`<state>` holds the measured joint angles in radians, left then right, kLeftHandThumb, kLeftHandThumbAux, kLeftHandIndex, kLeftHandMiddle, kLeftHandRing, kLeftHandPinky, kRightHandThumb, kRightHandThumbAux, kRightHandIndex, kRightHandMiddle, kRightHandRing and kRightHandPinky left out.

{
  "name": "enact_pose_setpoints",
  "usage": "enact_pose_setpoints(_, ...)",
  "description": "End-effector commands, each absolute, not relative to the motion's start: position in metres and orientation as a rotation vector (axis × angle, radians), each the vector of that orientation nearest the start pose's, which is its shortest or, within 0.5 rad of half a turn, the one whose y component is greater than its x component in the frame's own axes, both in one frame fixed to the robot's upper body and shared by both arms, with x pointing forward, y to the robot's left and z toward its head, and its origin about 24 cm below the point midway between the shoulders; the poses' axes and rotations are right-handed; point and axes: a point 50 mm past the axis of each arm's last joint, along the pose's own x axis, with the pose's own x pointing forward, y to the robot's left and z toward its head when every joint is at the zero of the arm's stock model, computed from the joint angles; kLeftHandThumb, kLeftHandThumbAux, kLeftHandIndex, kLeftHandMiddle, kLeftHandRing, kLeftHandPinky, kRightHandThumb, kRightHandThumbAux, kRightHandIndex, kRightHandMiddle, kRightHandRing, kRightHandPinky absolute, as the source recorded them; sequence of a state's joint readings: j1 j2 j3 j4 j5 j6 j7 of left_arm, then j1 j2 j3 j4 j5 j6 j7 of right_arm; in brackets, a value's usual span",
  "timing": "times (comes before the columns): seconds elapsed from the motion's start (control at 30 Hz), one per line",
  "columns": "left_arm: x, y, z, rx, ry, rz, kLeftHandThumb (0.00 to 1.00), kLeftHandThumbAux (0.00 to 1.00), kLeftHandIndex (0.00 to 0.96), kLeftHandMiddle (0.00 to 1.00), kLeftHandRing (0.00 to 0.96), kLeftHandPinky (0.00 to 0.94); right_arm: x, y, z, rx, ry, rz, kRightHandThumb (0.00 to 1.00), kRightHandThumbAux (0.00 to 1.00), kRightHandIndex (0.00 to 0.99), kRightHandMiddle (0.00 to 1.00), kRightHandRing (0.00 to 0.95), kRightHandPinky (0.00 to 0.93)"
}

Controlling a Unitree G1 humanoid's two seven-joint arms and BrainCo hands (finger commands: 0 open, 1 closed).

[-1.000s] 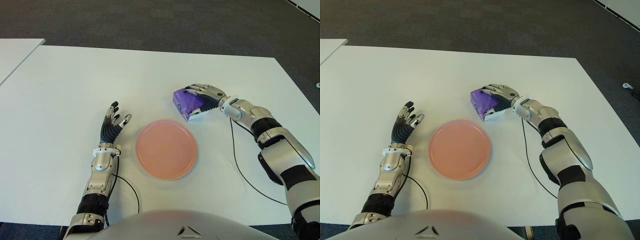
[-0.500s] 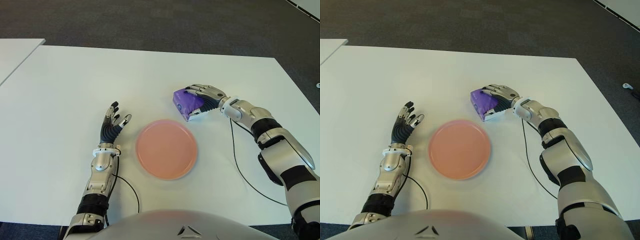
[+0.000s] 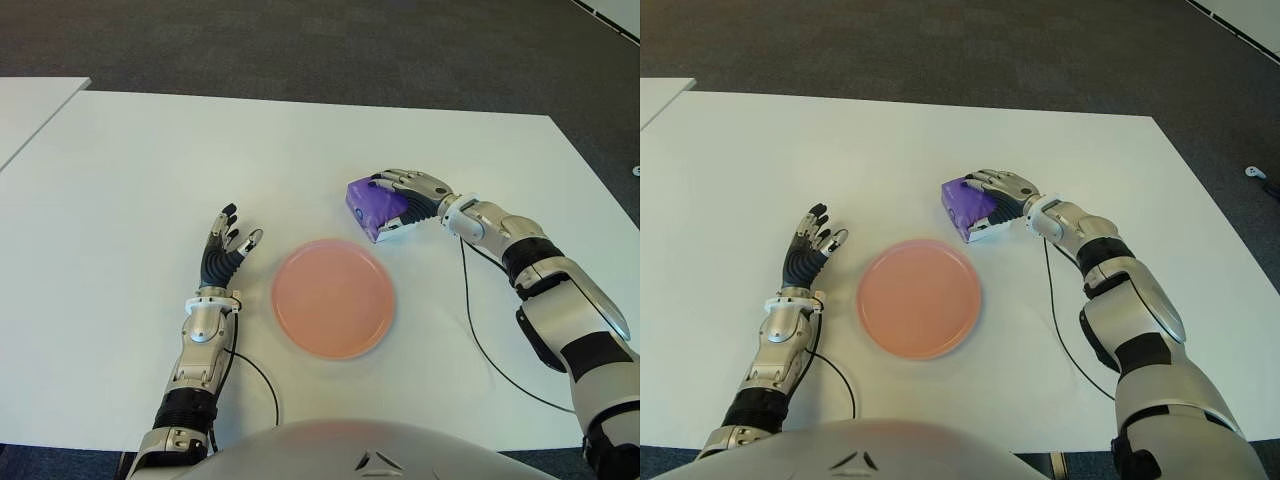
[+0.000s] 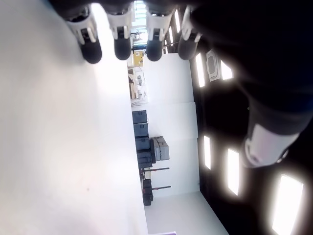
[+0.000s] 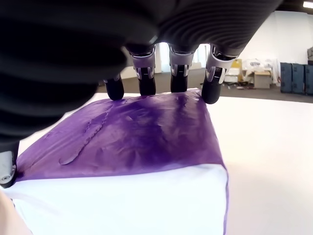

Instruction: Put the tissue paper into the plate.

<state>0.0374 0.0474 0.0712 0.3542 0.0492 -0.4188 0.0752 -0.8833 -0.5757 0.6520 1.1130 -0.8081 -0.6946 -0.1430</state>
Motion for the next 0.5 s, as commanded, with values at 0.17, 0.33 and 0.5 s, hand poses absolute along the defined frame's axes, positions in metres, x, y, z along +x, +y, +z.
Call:
enact_pose_setpoints(0.17, 0.226, 0.183, -0.009, 0.096, -0.016, 0.143, 0.0, 0.599, 0.0, 0.0, 0.0, 0.0, 0.346, -0.189, 0.043, -1.727, -0.265, 0.79, 0.245, 0.451, 0.0, 0.025, 0.0, 0.0)
enact_pose_setpoints(0.33, 0.225, 0.183, -0.009, 0.096, -0.02, 0.145, 0.0, 0.596, 0.0, 0.0, 0.0, 0.0, 0.338, -0.188, 0.023, -1.857, -0.313, 0.804, 0.267, 0.44, 0.0, 0.015, 0.0, 0.0)
enact_pose_setpoints(0.5, 0.224, 0.183, -0.009, 0.095, -0.019, 0.145, 0.0, 0.596, 0.0, 0.0, 0.0, 0.0, 0.324, -0.186, -0.005, -1.979, -0.353, 0.862, 0.302, 0.408, 0.0, 0.002, 0.0, 0.0)
